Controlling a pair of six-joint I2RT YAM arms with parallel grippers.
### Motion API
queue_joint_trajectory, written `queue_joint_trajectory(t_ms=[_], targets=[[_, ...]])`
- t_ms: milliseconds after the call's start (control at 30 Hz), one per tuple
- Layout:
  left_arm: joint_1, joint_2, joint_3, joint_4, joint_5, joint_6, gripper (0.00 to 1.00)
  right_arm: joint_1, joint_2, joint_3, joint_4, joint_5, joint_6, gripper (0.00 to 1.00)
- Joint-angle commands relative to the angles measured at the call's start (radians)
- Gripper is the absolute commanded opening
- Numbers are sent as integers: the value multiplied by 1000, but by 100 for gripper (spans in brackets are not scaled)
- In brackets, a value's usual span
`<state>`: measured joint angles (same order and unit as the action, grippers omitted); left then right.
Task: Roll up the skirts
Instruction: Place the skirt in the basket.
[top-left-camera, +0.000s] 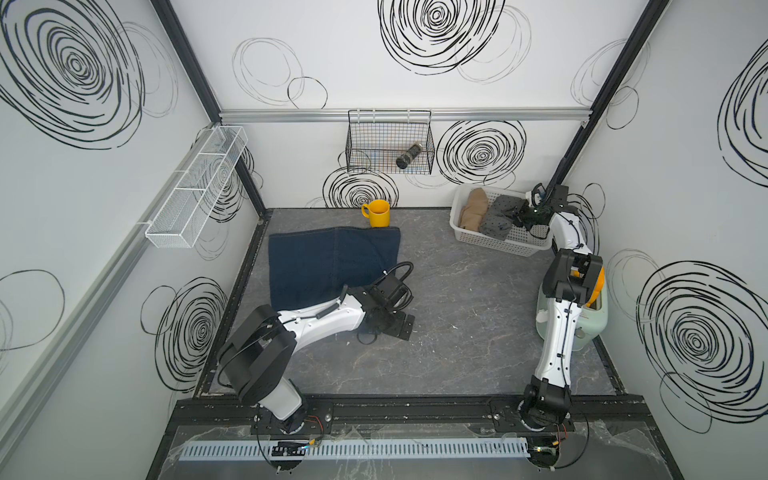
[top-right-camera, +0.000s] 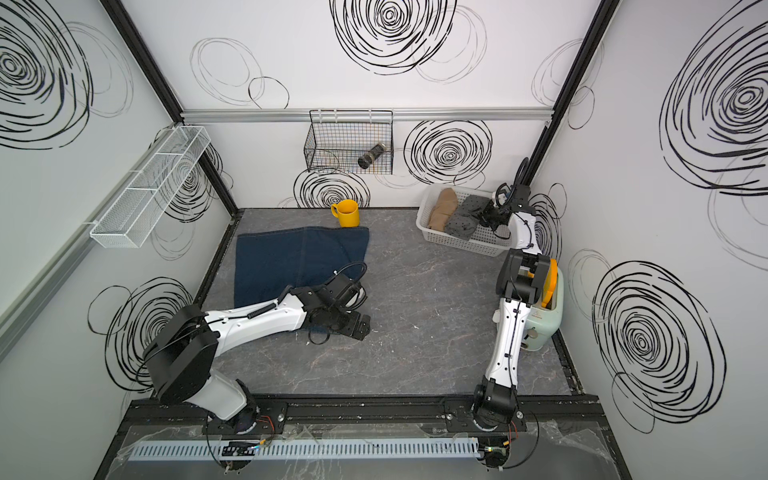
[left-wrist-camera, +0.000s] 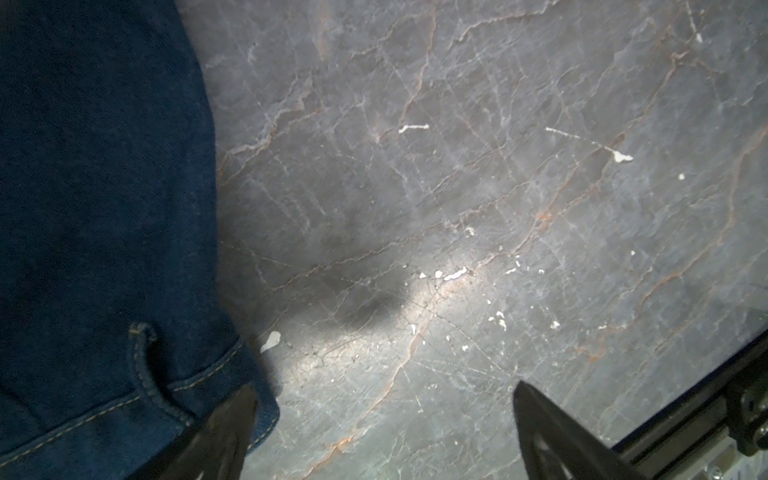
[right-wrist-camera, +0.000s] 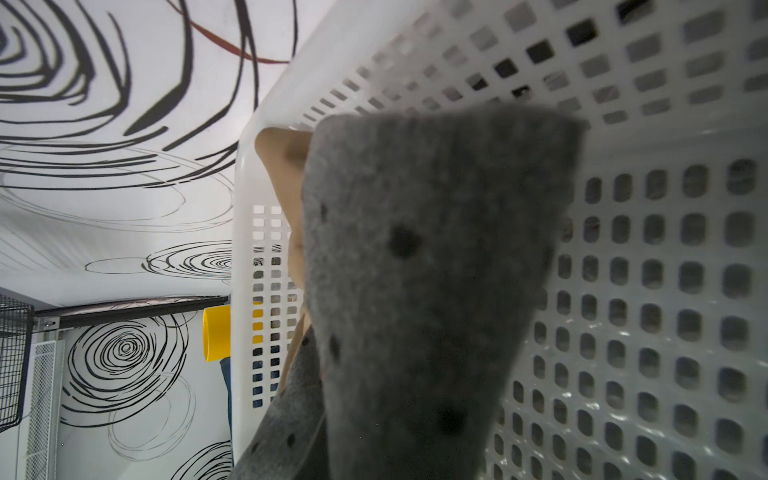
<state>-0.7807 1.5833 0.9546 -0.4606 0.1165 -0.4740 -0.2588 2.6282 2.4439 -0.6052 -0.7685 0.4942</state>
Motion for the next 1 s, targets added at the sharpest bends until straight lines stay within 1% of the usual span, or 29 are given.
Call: queue_joint_trajectory(t_ms=[0, 100, 167, 233, 333, 367, 400, 500, 533, 567, 667, 700, 867, 967], targets=[[0, 12, -2, 19, 8, 10, 100, 21, 25, 28, 52, 16, -19, 27], [0, 15, 3, 18, 10, 11, 100, 31, 35, 29, 72, 22, -15, 33], [1, 14, 3, 18, 10, 11, 100, 33, 36, 28, 80, 45, -11, 41], [0, 12, 1, 17, 9, 10, 100, 36, 22, 19, 93, 71, -9, 44], [0, 11, 3, 17, 11, 9, 100, 32, -2, -17, 157, 62, 38, 49], [0, 10, 3, 17, 11, 9, 100, 31, -2, -15, 167, 60, 54, 52], [1, 10, 4, 16, 12, 11, 100, 30, 1, -11, 170, 61, 63, 64], [0, 8, 6, 14, 7, 10, 100, 23, -2, -8, 170, 70, 84, 68], [1, 5, 4, 13, 2, 11, 100, 22, -10, -8, 165, 78, 83, 74], [1, 2, 2, 13, -1, 9, 100, 22, -20, -13, 161, 89, 78, 76], [1, -3, 1, 10, -9, 8, 100, 17, -76, -50, 191, 101, 98, 79], [1, -4, 2, 7, -16, 6, 100, 16, -96, -58, 200, 104, 103, 85], [17, -33, 3, 5, -47, -2, 100, 13, -186, -58, 183, 162, 96, 86], [30, -61, 1, 12, -62, -8, 99, 13, -253, -69, 151, 221, 69, 86]])
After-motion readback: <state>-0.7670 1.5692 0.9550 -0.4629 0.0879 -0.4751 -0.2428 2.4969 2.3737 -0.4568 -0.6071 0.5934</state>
